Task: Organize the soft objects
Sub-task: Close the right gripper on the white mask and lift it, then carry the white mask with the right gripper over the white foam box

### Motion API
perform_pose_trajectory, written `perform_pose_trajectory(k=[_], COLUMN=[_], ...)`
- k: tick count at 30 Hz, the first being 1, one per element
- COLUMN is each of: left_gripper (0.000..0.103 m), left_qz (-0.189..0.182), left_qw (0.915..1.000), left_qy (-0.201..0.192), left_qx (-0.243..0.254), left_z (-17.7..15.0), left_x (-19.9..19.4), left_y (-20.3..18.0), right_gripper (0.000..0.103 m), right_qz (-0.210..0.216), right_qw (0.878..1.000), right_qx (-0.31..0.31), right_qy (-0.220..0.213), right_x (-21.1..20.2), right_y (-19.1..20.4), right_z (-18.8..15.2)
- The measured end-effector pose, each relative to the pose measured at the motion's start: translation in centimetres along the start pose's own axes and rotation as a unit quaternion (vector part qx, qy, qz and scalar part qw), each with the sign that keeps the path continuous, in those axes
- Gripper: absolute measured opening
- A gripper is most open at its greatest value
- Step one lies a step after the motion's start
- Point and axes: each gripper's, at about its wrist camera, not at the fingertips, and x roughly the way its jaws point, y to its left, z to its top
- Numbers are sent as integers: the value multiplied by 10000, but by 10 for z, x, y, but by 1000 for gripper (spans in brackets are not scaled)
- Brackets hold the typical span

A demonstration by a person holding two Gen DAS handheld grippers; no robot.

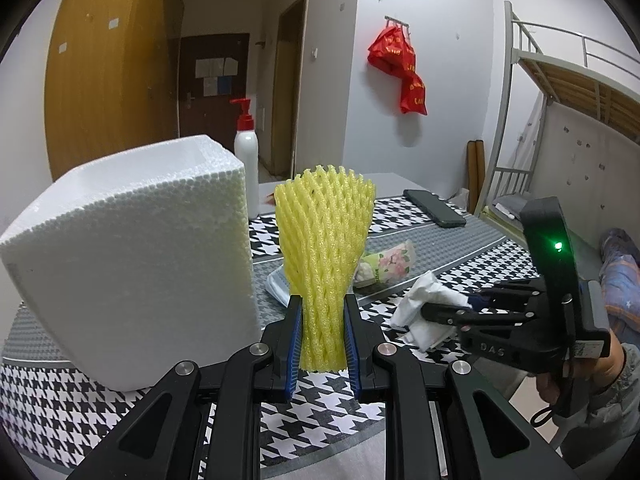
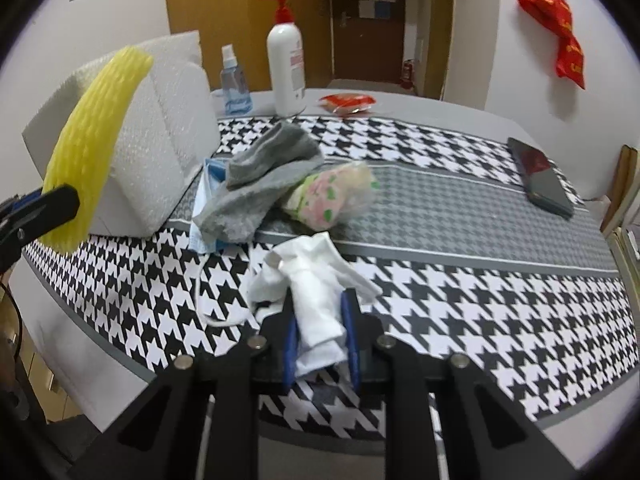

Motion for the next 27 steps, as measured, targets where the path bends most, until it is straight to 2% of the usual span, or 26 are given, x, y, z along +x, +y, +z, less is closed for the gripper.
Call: perform_pose_trajectory(k=[13,27], left_gripper=[20,20], left_qz=[14,225], left_qw=[9996,9979], left_qy=[-257,-575], left_qx=[112,209], left_z=[3,11], left_x=[-25,-45], left_y=[-7,-10], right_gripper=[24,24], right_qz=[-158,-125], right_qw=[9985,9951], right_qx=[16,-8], right_qy=[-528,-981], right_x=[-48,-85], right_y=[3,13], right_z=[-1,2])
